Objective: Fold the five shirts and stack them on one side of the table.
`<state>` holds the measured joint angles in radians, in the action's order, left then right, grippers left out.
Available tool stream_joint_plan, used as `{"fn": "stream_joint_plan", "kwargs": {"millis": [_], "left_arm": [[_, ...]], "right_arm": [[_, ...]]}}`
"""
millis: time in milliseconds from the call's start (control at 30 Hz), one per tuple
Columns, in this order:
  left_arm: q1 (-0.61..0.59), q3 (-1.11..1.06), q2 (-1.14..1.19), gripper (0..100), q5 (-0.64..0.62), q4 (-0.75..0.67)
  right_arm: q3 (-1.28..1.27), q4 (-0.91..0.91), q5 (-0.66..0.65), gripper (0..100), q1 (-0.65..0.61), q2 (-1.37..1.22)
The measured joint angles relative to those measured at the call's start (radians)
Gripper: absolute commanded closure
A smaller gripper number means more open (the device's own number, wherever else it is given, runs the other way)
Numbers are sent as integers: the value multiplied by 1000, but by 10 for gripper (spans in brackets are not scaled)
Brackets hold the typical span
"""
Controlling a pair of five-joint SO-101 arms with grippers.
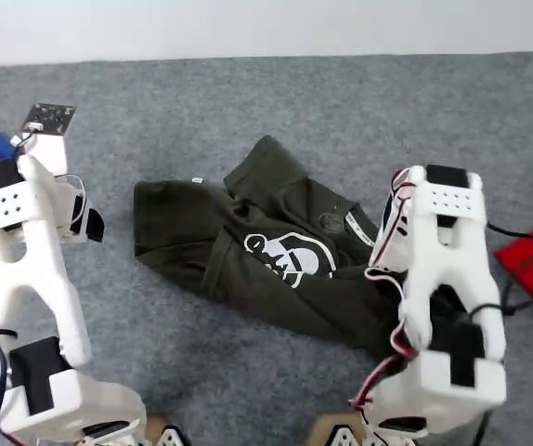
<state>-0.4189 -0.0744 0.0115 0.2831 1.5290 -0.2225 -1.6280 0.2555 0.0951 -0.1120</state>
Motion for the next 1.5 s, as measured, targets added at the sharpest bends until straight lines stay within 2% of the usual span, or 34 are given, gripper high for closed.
{"fn": "stream_joint_plan", "kwargs": {"millis": [200,600,1033,1500], "left_arm": [[0,0,0,813,0,-2],[2,0,0,813,0,-14],[3,0,0,813,0,-14],[3,0,0,813,0,-15]], "right_arm": [[123,0,40,846,29,-127],[153,0,40,845,115,-143],[153,101,40,845,115,-147],[153,11,104,848,52,-304]]}}
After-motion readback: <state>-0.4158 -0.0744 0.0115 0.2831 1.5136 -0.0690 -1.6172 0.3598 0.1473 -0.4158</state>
